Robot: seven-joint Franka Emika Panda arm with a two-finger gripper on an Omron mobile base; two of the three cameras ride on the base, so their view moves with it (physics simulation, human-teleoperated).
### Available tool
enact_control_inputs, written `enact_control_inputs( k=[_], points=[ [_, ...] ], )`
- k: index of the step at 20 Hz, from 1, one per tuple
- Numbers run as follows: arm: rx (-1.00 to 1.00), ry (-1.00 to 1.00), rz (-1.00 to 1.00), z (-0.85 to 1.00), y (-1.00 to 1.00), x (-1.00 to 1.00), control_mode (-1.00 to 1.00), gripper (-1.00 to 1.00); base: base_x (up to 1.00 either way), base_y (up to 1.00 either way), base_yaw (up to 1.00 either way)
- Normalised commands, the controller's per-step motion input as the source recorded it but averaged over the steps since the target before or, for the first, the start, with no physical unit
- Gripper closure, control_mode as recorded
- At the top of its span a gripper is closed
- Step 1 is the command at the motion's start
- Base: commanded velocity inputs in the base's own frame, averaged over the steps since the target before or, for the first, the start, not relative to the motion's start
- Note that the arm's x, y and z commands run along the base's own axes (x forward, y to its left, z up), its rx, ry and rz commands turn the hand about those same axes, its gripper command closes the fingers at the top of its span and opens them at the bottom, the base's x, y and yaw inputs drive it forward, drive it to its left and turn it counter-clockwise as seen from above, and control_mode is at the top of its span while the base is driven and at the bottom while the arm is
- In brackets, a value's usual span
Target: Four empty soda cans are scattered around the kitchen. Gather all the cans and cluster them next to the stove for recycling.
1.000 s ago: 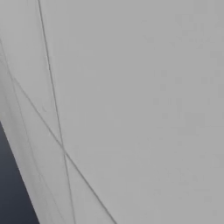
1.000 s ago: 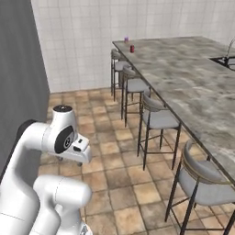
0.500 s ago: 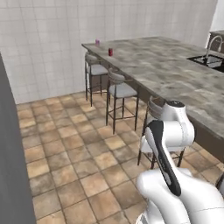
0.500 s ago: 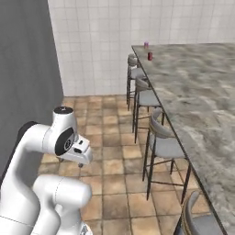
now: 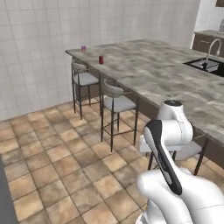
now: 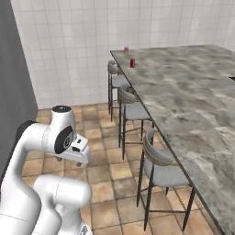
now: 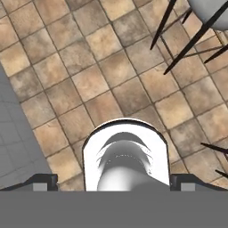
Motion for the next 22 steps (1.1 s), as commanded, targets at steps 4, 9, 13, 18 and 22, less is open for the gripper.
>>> enact_control_inputs(
  k=[4, 9, 13, 18, 22],
  points=[
    [0.0, 0.0, 0.0, 0.0, 0.0, 0.0, 1.0, -1.0, 1.0, 0.92, -0.18],
    [0.0, 0.0, 0.0, 0.0, 0.0, 0.0, 1.0, -1.0, 1.0, 1.0, 0.0],
    [0.0, 0.0, 0.0, 0.0, 0.0, 0.0, 1.0, -1.0, 1.0, 1.0, 0.0],
    [0.0, 0.0, 0.0, 0.0, 0.0, 0.0, 1.0, -1.0, 1.0, 1.0, 0.0],
    [0.0, 0.0, 0.0, 0.0, 0.0, 0.0, 1.0, -1.0, 1.0, 0.99, -0.08]
  ],
)
